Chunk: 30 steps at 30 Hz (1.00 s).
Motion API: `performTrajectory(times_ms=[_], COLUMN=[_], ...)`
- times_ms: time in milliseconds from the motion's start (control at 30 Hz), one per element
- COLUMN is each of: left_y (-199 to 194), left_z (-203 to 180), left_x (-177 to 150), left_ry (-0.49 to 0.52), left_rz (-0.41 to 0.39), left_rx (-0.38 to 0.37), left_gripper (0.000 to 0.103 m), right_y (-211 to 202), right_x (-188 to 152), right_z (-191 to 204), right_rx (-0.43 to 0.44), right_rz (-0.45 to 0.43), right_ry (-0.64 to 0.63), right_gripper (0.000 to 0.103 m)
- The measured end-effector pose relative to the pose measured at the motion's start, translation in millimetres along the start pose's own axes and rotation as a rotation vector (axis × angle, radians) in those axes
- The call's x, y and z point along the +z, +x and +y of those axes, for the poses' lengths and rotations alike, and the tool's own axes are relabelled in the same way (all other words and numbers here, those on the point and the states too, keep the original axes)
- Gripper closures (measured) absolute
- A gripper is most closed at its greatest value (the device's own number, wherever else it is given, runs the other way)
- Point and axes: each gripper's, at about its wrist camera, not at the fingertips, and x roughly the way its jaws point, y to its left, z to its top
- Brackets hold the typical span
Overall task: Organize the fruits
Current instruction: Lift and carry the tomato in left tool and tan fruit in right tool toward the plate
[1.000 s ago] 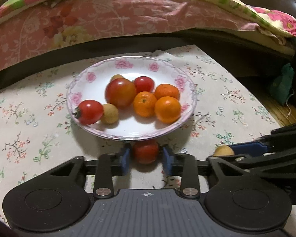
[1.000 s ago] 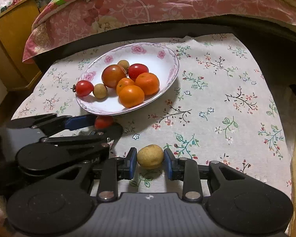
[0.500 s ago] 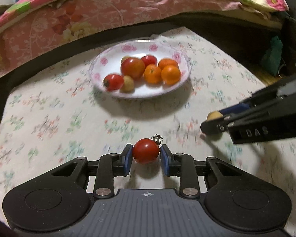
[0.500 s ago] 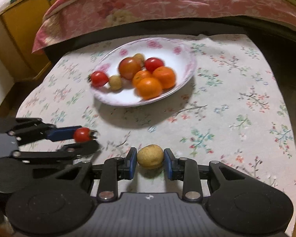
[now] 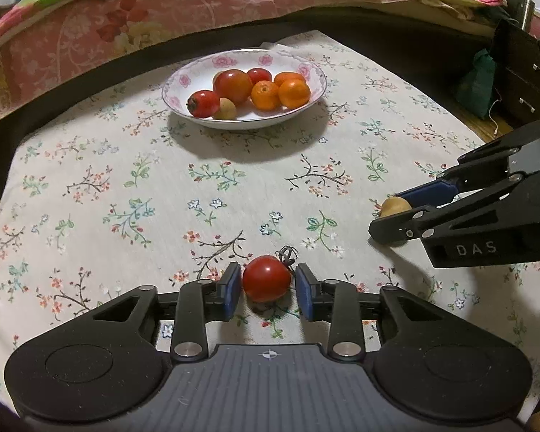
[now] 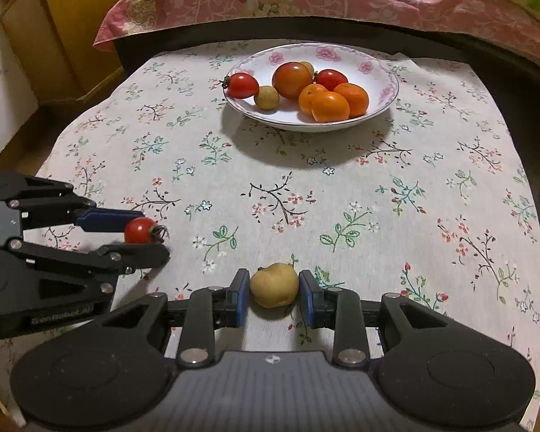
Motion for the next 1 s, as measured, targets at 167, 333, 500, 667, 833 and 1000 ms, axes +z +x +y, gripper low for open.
performTrajectory(times_ms=[167,333,500,667,833,1000], left_y=[2,2,3,2,1,0], left_z=[3,2,2,-1,-6,-10], left_x=[-2,-2,-2,-1,1,0], left_ry=[-0.005,0.0,-0.008,0.006,0.024,0.038], left_rz=[-0.002,-0.003,-0.001,0.008,0.02,0.031], left_rx=[0.005,0.008,0.004,-0.005,-0.017,-0.017], left_gripper=[0.041,0.035,0.035,0.045,0.062,0.066], right_y=[0,-3,-4,-4,-3,-5], right_x=[0,-3,-4,-4,-3,-3], right_z=[3,1,-1,0,2,3], right_rx=[-0.02,-0.016,-0.017,-0.021,-0.029,-0.027], right_rz=[-0.004,-0.006,-0.006,-0.004,0.006,0.018], right_ry=[-0.001,0.019,0.017,0.014,0.013,0.018], right_gripper=[0.072,0.07,0.07,0.07,0.07,0.071])
